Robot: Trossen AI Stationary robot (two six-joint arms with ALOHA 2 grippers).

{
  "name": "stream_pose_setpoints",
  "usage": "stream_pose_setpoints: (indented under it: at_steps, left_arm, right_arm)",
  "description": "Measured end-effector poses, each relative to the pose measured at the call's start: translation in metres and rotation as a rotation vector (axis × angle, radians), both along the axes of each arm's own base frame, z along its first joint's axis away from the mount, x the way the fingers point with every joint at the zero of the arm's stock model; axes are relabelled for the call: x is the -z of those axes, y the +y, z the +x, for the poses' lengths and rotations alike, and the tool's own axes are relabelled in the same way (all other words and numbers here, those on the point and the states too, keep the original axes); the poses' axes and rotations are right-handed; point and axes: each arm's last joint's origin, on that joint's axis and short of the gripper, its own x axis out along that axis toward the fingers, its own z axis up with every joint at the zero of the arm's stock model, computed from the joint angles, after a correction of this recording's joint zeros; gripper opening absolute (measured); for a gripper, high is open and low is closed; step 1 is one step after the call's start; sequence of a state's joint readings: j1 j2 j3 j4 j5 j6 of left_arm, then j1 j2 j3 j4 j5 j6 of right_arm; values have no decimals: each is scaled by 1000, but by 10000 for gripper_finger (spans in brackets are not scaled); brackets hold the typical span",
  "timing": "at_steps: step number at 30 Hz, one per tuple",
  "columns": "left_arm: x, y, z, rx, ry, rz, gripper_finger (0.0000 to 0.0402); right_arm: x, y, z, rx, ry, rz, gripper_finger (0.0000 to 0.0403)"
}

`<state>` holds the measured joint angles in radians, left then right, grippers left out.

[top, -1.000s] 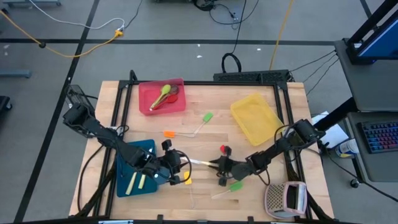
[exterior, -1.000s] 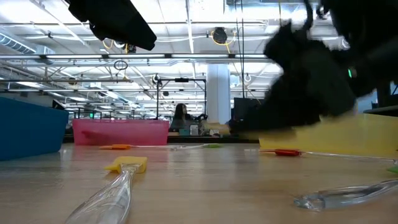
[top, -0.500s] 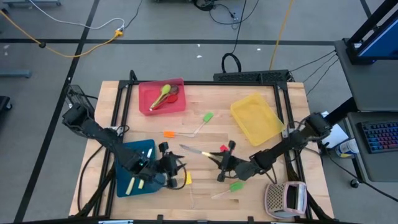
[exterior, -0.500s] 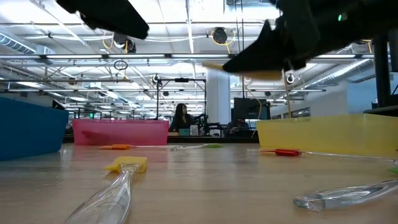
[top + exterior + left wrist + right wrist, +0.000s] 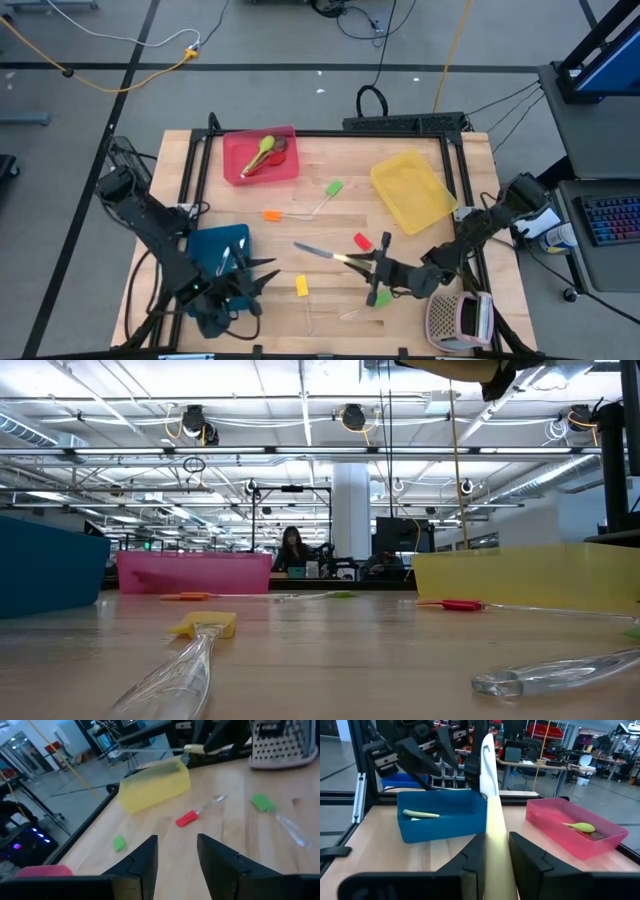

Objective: Pick & Place Kitchen Items
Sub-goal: Put the kitchen knife into the blue bin

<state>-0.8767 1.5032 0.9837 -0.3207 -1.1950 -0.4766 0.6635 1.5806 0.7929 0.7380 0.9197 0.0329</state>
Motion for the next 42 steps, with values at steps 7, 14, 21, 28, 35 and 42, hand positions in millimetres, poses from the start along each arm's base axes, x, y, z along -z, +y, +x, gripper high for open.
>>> stream_pose_setpoints:
  at_steps: [7, 14, 21, 28, 35, 42]
  left_arm:
    - [22, 7, -21, -51, 29, -49, 143]
    - [59, 18, -29, -39, 75, -176, 143]
    - [31, 18, -10, 280, 239, -271, 120]
    - [-40, 53, -30, 521, 142, -182, 93]
    - [-34, 89, -60, 405, -37, -181, 98]
    - [32, 100, -65, 600, -401, -326, 78]
  right_arm:
    - [3, 1, 1, 0, -4, 34, 61]
    - [2, -2, 3, 4, -7, 31, 61]
    - [1, -13, 12, -32, -10, 46, 61]
    - [1, -17, 15, -35, -9, 50, 61]
    - [-2, -9, 11, -75, -32, 33, 61]
    - [-12, -10, 12, -89, -109, 31, 61]
